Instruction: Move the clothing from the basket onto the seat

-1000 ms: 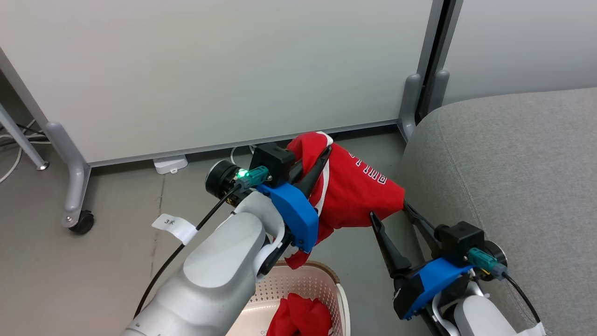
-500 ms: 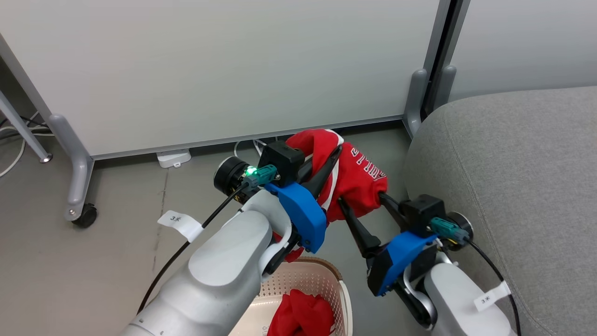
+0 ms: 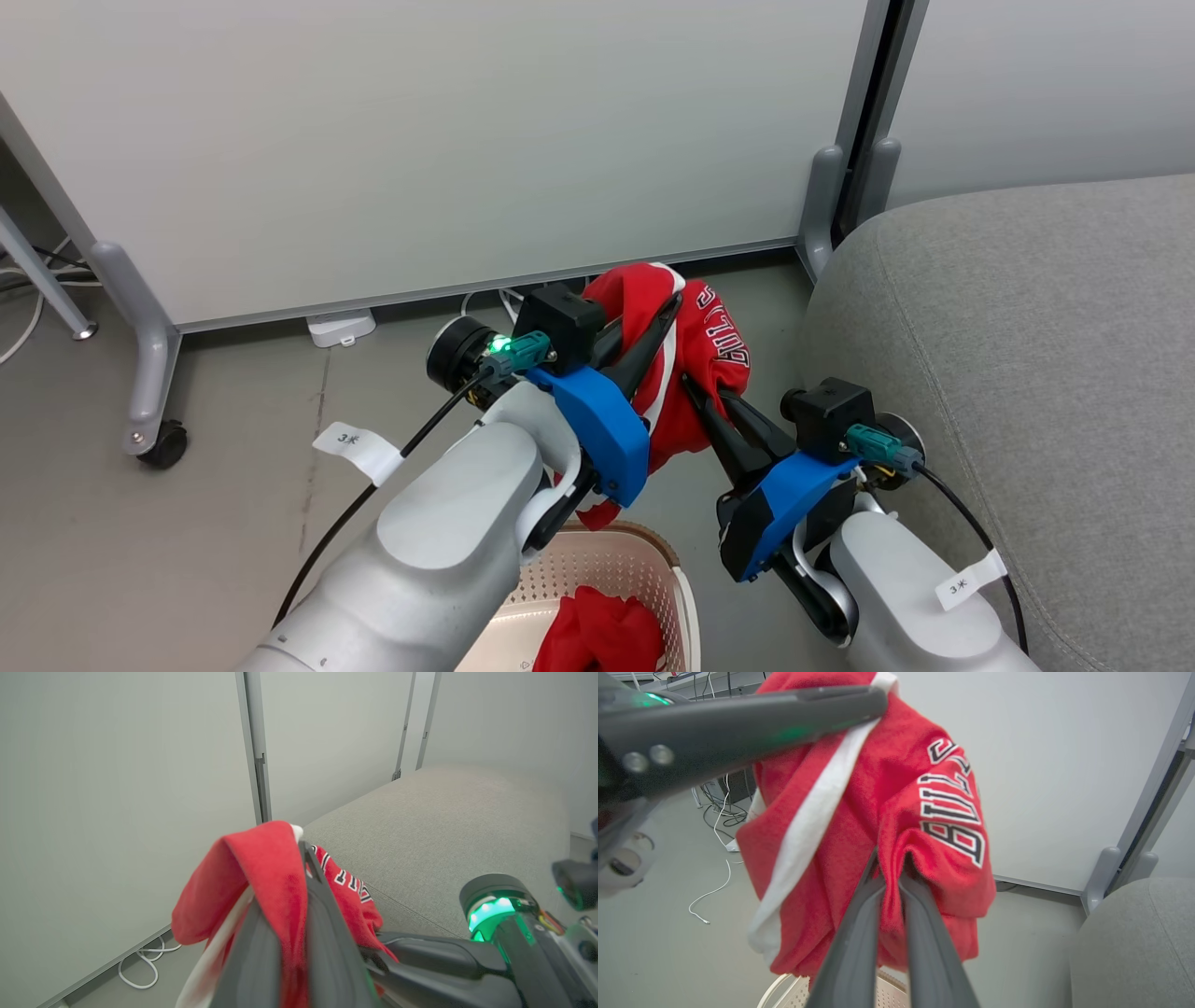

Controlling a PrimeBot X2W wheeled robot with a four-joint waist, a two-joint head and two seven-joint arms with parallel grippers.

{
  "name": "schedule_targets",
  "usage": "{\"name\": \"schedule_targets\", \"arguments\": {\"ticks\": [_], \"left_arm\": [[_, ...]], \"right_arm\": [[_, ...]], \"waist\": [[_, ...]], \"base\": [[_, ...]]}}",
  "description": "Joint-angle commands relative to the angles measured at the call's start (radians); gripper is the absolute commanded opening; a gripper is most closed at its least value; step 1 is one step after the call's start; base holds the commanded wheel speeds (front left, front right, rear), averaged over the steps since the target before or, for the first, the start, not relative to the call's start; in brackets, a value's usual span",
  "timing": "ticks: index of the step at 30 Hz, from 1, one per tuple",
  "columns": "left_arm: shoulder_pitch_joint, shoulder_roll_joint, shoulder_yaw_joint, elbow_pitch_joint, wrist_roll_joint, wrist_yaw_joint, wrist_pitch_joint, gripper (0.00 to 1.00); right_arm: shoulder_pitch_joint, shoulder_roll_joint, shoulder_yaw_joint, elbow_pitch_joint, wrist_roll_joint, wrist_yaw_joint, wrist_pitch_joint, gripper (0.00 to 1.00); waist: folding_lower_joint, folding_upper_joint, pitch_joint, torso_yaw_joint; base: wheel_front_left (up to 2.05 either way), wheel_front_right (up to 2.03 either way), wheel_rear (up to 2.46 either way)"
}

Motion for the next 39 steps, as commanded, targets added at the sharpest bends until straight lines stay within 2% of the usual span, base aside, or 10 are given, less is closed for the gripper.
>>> {"name": "schedule_targets", "arguments": {"ticks": [1,5,6,7,8,9,21,29,33,39], "left_arm": [[-0.010,0.001,-0.003,0.003,-0.001,-0.005,-0.006,0.00],[-0.004,0.002,-0.007,0.013,-0.008,-0.003,-0.010,0.00],[-0.002,0.002,-0.007,0.016,-0.010,-0.003,-0.011,0.03],[0.000,0.002,-0.007,0.018,-0.008,-0.003,-0.013,0.30],[0.001,0.002,-0.006,0.021,-0.008,0.000,-0.018,0.77],[0.002,0.002,-0.004,0.023,-0.008,0.004,-0.021,1.00],[0.035,0.021,0.008,0.034,-0.005,0.030,-0.063,1.00],[0.100,0.063,0.028,0.001,0.002,0.050,-0.081,1.00],[0.163,0.104,0.058,-0.059,0.019,0.079,-0.088,1.00],[0.303,0.181,0.161,-0.260,0.096,0.119,-0.088,1.00]], "right_arm": [[-0.015,-0.001,0.001,0.003,0.002,0.000,-0.003,0.00],[-0.016,-0.001,0.005,0.015,0.009,0.000,-0.014,0.00],[-0.015,-0.001,0.006,0.017,0.011,0.000,-0.016,0.00],[-0.014,-0.001,0.007,0.018,0.013,0.000,-0.017,0.00],[-0.013,-0.001,0.008,0.020,0.014,0.000,-0.019,0.00],[-0.012,-0.002,0.008,0.021,0.016,0.000,-0.021,0.00],[-0.013,-0.001,-0.005,0.027,0.013,0.000,-0.030,0.00],[-0.009,-0.001,-0.031,0.017,0.001,0.000,-0.032,0.00],[0.001,-0.001,-0.041,0.006,-0.009,0.000,-0.033,0.00],[0.016,-0.001,-0.057,-0.016,-0.023,0.000,-0.032,0.00]], "waist": [[0.0000,-0.0001,-0.001,-0.001],[0.0000,-0.0001,-0.006,-0.007],[0.0000,-0.0001,-0.008,-0.008],[0.0000,-0.0001,-0.009,-0.009],[0.0000,-0.0001,-0.010,-0.010],[0.0000,-0.0001,-0.011,-0.011],[0.0000,-0.0001,-0.013,-0.011],[0.0000,-0.0001,-0.005,-0.013],[0.0000,-0.0001,0.002,-0.023],[0.0000,-0.0001,0.020,-0.040]], "base": [[0.00,0.00,0.00],[0.00,0.00,0.00],[0.00,0.00,0.00],[0.00,0.00,0.00],[0.00,0.00,0.00],[0.00,0.00,0.00],[0.00,0.00,0.00],[0.00,0.00,0.00],[0.00,0.00,0.00],[0.00,0.00,0.00]]}}
